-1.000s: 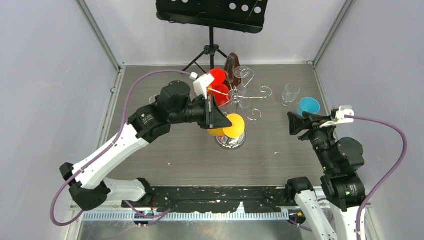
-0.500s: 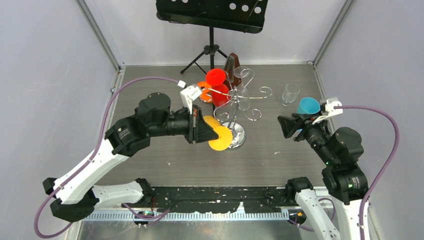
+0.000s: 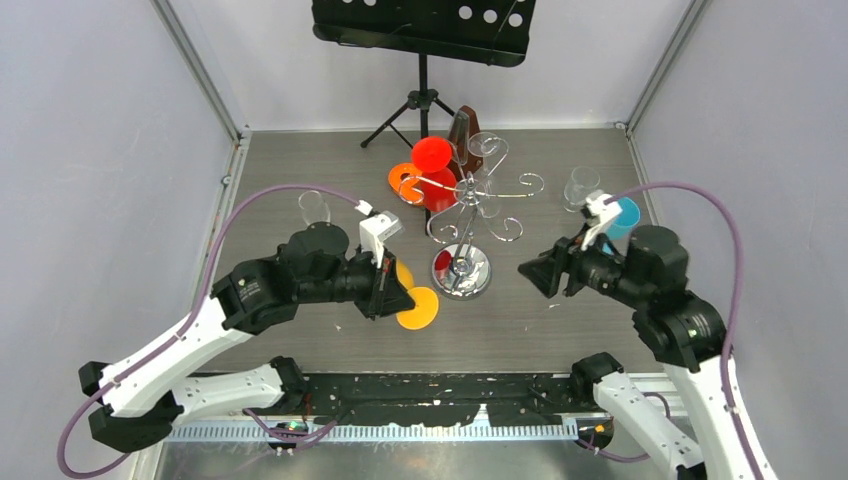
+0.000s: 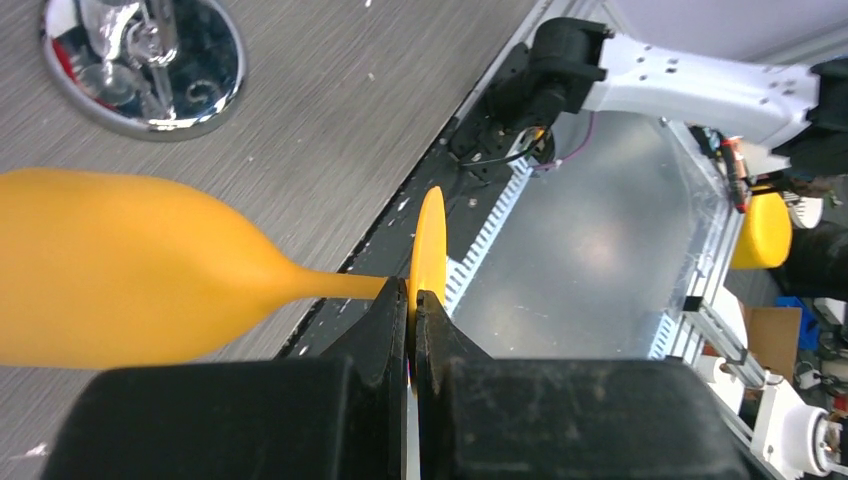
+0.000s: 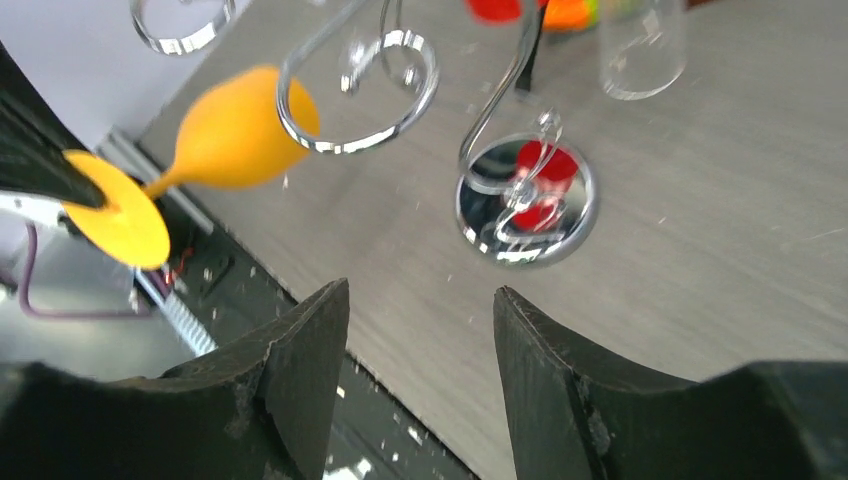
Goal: Take the wine glass off the wine glass rack
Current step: Pick up the wine glass from the wine rack, then place the wine glass at the center of the board.
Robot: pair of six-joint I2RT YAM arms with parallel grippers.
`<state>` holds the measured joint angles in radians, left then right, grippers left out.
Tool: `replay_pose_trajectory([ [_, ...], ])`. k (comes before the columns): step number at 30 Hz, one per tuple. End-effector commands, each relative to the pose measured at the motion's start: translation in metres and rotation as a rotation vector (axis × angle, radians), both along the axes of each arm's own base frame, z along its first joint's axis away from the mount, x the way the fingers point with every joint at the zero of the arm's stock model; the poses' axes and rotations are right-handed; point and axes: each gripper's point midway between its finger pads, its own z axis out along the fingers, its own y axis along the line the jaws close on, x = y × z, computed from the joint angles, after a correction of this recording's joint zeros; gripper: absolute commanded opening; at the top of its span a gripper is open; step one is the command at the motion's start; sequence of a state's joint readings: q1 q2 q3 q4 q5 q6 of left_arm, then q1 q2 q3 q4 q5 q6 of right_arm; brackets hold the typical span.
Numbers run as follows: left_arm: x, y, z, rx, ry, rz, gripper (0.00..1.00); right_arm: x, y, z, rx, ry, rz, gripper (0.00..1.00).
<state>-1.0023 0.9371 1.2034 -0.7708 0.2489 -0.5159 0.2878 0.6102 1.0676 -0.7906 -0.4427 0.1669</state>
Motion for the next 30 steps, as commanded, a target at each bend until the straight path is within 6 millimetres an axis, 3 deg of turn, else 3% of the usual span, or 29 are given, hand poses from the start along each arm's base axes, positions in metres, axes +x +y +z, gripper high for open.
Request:
replay_pose_trajectory([
  [1,0.005,0.008,-0.001,0.007,-0.078,0.037,0.00,-0.010,0.017,-0.030,-0.054,0.069,0.069,0.61],
  [6,-0.003,0.012,-0.009,0.031,-0.123,0.027,0.00,-0.019,0.042,-0.042,-0.035,0.114,0.141,0.61],
  [14,-0.015,0.012,-0.014,0.065,-0.250,0.018,0.00,-0.039,0.074,-0.037,0.007,0.115,0.188,0.62],
  [15,-0.020,0.011,-0.014,0.061,-0.259,0.003,0.00,-0.048,0.081,-0.037,0.010,0.121,0.222,0.62],
  [22,-0.046,-0.007,-0.016,0.127,-0.419,-0.094,0.00,-0.053,0.096,-0.018,0.061,0.086,0.179,0.62],
  [30,-0.051,-0.020,-0.009,0.285,-0.654,-0.063,0.00,-0.066,0.121,-0.011,0.036,0.081,0.218,0.62],
])
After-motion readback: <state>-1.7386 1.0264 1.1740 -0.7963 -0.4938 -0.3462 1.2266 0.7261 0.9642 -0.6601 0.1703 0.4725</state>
